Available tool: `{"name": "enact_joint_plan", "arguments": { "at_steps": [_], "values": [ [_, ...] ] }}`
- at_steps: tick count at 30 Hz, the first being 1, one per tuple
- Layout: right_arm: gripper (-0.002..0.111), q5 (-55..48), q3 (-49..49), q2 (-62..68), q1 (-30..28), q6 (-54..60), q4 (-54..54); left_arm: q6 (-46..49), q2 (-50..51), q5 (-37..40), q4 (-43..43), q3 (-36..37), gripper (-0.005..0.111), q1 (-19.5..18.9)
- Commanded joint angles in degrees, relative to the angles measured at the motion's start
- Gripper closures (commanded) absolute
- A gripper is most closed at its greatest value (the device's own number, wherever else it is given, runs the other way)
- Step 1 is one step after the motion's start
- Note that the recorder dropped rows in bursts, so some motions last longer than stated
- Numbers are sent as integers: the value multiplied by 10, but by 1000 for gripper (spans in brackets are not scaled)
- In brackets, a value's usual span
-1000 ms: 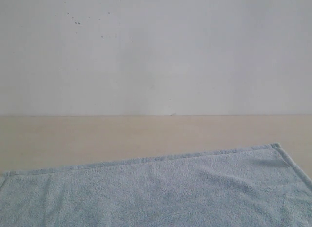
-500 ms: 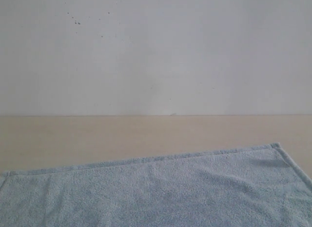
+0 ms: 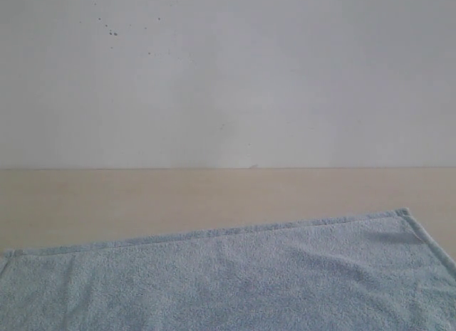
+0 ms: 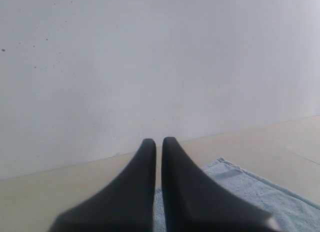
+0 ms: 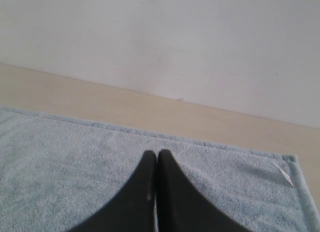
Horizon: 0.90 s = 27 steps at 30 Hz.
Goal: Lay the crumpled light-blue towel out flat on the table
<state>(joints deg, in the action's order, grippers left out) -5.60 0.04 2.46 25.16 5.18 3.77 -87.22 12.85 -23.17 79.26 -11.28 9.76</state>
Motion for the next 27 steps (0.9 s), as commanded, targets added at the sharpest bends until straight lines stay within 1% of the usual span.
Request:
{"name": "enact_joint_plan", "arguments": {
  "at_steps": [1,4,8,11,14,17,21,24,25,27],
  "values": [
    [108,1,0,0,0,1,-5,-1,-4,0,-2,3,103,2],
    [108,1,0,0,0,1,-5,-1,-15,1,-2,11,103,2],
    [108,2,0,0,0,1,-5,-1,-93,2,0,54,103,2],
    [108,9,0,0,0,1,-5,-1,-128,61,-3,86,103,2],
    [108,9,0,0,0,1,-5,-1,-128,83,-3,113,103,2],
    [108,9,0,0,0,1,-5,-1,-128,110,12,113,103,2],
    [108,9,0,0,0,1,-5,-1,-128,108,13,113,103,-2],
    [108,9,0,0,0,1,-5,10,-128,89,9,113,103,-8],
    [108,9,0,0,0,1,-5,21,-128,83,-1,113,103,-8],
    [108,9,0,0,0,1,-5,94,-128,71,-69,113,103,-8]
  ]
}}
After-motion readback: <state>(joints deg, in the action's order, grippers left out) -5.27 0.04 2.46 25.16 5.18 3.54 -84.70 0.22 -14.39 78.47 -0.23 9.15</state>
